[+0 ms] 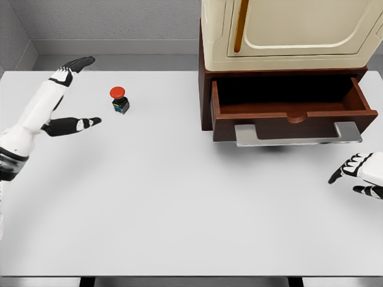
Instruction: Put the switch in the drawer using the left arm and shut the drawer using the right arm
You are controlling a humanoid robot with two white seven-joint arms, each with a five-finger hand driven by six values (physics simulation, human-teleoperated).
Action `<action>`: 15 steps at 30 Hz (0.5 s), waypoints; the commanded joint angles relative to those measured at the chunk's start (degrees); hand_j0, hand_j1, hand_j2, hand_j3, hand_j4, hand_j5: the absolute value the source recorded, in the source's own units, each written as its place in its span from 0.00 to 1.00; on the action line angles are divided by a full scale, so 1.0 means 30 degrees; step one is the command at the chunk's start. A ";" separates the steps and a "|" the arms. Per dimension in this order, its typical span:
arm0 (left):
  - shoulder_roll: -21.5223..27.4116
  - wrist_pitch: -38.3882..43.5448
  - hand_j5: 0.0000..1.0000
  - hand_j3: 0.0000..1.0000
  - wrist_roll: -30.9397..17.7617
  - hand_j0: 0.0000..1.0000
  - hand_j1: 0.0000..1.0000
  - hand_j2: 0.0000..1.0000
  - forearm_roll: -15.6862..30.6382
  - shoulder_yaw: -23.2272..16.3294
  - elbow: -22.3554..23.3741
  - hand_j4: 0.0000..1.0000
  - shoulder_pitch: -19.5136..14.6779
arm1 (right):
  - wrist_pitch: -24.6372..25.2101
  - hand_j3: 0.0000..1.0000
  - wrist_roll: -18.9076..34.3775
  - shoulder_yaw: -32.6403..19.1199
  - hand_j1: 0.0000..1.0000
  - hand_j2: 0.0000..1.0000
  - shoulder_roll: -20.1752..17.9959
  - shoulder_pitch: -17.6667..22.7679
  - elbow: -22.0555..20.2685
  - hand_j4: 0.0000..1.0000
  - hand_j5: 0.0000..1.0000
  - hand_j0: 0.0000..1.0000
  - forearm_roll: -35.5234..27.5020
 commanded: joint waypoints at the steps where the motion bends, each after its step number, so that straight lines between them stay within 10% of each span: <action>1: -0.0852 0.3322 1.00 1.00 -0.0009 1.00 1.00 1.00 0.0584 -0.0638 0.0630 1.00 -0.0321 | 0.0023 0.70 0.0001 -0.0006 0.70 0.70 -0.0018 0.0000 -0.0043 0.70 0.70 0.70 -0.0022; 8: -0.1555 0.8070 1.00 1.00 -0.0009 1.00 1.00 1.00 0.0701 -0.3334 0.4324 1.00 -0.2433 | 0.0023 0.71 0.0001 -0.0035 0.71 0.71 -0.0047 0.0029 -0.0072 0.71 0.71 0.71 0.0154; 15: -0.1555 0.8924 1.00 1.00 -0.0068 1.00 1.00 1.00 0.3952 -0.3511 0.6109 1.00 -0.3282 | 0.0023 0.74 0.0001 -0.0152 0.74 0.74 -0.0018 0.0029 -0.0013 0.74 0.74 0.74 0.0183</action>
